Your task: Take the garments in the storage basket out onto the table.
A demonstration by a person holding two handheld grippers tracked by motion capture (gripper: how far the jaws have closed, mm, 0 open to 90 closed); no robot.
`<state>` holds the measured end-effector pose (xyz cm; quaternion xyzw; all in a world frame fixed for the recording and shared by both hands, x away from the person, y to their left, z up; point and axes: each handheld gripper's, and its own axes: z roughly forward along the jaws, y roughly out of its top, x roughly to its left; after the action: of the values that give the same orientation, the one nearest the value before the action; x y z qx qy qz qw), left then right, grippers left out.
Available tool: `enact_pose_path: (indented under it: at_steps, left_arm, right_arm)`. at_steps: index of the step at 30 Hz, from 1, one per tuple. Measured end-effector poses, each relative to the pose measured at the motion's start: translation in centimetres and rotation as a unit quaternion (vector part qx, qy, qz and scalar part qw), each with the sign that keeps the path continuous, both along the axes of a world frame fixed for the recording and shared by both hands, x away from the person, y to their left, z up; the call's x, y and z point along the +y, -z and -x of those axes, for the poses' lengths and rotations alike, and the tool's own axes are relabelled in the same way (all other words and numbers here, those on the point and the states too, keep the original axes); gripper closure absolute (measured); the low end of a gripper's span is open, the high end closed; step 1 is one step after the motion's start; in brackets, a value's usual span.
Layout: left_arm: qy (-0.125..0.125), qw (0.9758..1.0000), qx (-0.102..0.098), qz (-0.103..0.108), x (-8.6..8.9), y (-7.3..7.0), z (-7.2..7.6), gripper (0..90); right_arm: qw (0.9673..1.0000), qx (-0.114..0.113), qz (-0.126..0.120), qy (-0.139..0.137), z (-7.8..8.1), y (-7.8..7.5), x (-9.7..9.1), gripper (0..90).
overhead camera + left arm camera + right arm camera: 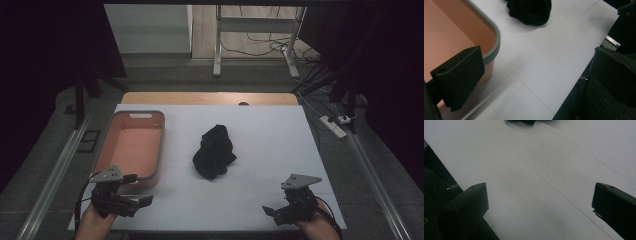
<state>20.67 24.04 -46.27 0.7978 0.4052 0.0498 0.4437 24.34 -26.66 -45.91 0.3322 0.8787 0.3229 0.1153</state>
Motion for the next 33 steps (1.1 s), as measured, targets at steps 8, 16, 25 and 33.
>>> enact_pose_path:
  at_steps: [8, 16, 25, 33]
  left_arm:
    - [-0.028, 0.9996, 0.001, -0.004, 1.8, 0.3, 1.3, 0.0]
    - [-0.047, 0.9989, 0.005, -0.002, 3.0, 0.6, 2.1, 0.0]
    - [-0.066, 0.9978, 0.009, -0.002, 4.2, 0.9, 3.2, 0.0]
    - [-0.081, 0.9967, 0.008, -0.002, 5.2, 1.1, 4.0, 0.0]
  right_arm:
    - [0.9999, -0.002, -0.008, 0.007, 0.0, 0.0, -0.2, 0.3]
    - [0.9999, -0.002, -0.011, 0.01, -0.1, -0.1, -0.3, 0.2]
    - [0.9999, -0.002, -0.01, 0.013, -0.1, -0.1, -0.2, 0.2]
    - [0.9999, -0.002, -0.007, 0.012, -0.1, -0.1, -0.2, 0.2]
